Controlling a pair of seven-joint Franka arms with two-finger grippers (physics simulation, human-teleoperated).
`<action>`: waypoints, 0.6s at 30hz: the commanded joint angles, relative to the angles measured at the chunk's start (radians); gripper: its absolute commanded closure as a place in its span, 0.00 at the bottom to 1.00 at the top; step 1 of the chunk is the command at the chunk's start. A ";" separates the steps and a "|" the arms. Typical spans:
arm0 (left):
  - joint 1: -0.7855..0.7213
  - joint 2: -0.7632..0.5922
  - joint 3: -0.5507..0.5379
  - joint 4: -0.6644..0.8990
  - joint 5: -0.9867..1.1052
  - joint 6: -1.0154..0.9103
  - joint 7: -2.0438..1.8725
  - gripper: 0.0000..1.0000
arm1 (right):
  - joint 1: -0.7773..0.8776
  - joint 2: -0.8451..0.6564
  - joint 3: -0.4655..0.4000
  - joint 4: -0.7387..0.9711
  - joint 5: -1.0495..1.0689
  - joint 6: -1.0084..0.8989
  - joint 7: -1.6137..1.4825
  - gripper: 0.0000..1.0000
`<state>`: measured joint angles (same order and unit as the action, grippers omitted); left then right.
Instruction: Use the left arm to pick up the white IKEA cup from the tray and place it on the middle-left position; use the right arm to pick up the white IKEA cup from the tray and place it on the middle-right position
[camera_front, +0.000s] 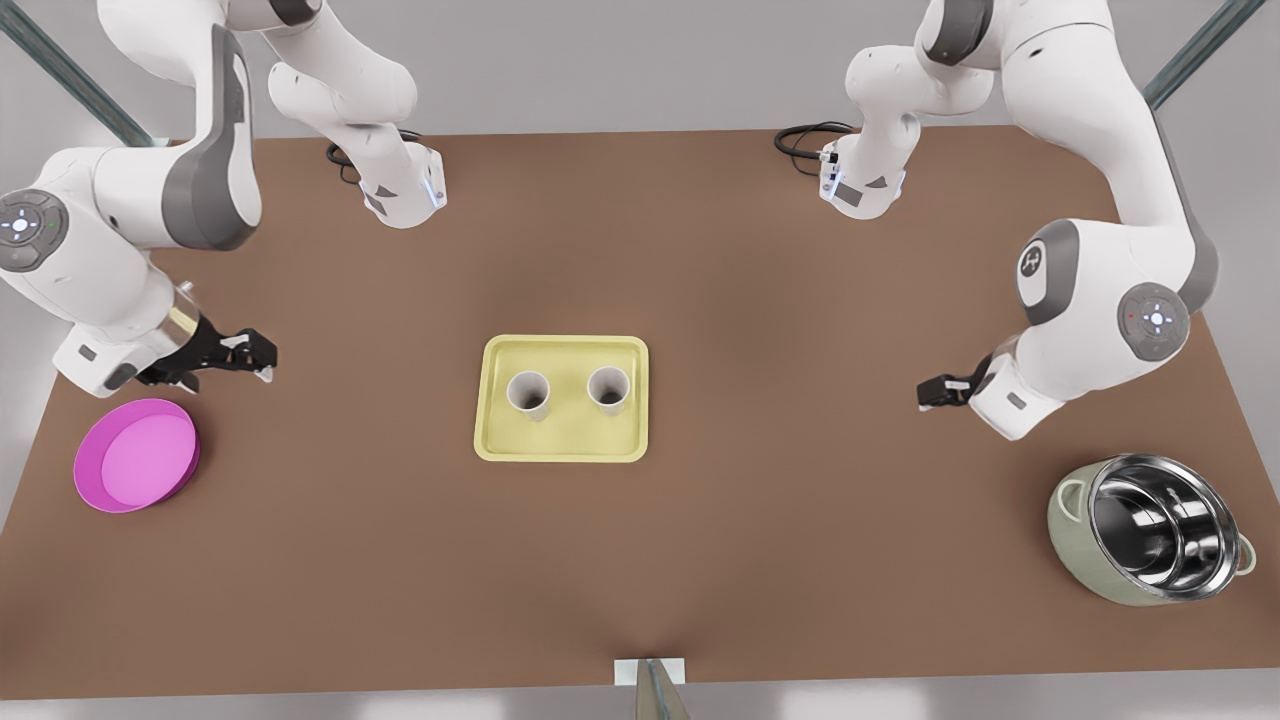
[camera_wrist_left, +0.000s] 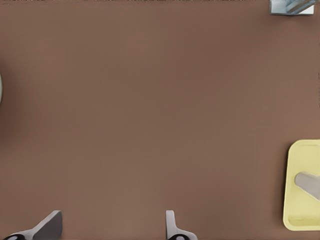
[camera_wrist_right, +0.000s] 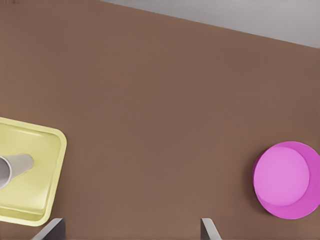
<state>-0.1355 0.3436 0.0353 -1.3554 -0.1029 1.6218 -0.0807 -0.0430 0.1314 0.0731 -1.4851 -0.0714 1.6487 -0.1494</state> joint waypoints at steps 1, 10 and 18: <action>0.004 0.000 0.000 0.001 -0.007 0.032 -0.008 0.00 | -0.003 -0.001 -0.001 0.000 0.005 0.006 -0.081 0.00; -0.012 0.001 -0.011 -0.004 -0.009 0.043 0.006 0.00 | 0.291 0.080 0.017 -0.305 0.062 0.402 0.531 0.00; -0.049 0.012 -0.005 -0.001 -0.006 0.043 0.030 0.00 | 0.430 0.171 0.019 -0.584 0.010 0.826 0.860 0.00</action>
<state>-0.1896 0.3569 0.0284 -1.3583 -0.1085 1.6622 -0.0780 0.3862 0.2938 0.0915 -2.0554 -0.0483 2.2502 0.1960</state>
